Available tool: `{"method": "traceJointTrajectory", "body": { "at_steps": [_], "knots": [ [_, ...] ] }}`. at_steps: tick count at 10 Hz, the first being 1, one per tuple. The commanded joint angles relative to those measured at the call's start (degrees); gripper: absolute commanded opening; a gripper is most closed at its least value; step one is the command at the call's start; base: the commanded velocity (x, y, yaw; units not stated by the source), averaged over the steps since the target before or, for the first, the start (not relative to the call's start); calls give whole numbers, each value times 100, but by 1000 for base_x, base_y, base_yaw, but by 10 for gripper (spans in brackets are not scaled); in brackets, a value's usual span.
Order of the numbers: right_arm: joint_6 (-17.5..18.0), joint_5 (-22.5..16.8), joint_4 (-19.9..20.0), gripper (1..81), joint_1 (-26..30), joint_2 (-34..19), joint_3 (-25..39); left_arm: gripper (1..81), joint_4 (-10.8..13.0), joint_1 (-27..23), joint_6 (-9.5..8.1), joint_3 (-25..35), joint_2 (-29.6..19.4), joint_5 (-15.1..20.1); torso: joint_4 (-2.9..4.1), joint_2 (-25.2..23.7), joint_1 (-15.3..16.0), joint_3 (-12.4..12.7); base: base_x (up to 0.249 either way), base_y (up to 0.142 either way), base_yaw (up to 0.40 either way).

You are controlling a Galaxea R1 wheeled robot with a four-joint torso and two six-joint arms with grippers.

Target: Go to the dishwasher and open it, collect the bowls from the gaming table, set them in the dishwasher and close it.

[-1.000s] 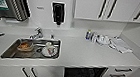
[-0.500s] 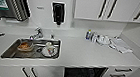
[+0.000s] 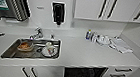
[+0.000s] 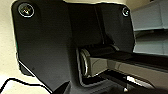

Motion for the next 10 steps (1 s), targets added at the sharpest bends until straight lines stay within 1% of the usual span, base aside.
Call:
{"method": "traceJointTrajectory", "body": {
  "at_steps": [1, 4, 5, 7, 8, 10],
  "knots": [
    [153, -916, 166, 10, 915, 243, -568, 811, 54, -138, 40, 43, 10, 273, 0, 0, 0, 0, 0, 0, 0],
    [207, -1083, 149, 10, 1179, 815, -1466, 811, 27, -121, 31, 43, 18, 273, 0, 0, 0, 0, 0, 0, 0],
    [207, -1222, 149, 10, 1302, 964, -1788, 811, 18, -103, 40, 43, 10, 273, 0, 0, 0, 0, 0, 0, 0],
    [216, -1303, 149, 10, 1478, 1184, -2239, 811, 1, -76, 31, -10, 27, 273, 0, 0, 0, 0, 0, 0, 0],
    [207, -1494, 149, 10, 1574, 1315, -2499, 811, 1, -59, 31, -27, 27, 273, 0, 0, 0, 0, 0, 0, 0],
    [207, -1654, 149, 10, 1751, 1545, -2969, 811, 1, -24, 31, -54, 36, 264, 0, 0, 0, 0, 0, 0, 0]
  ]
}}
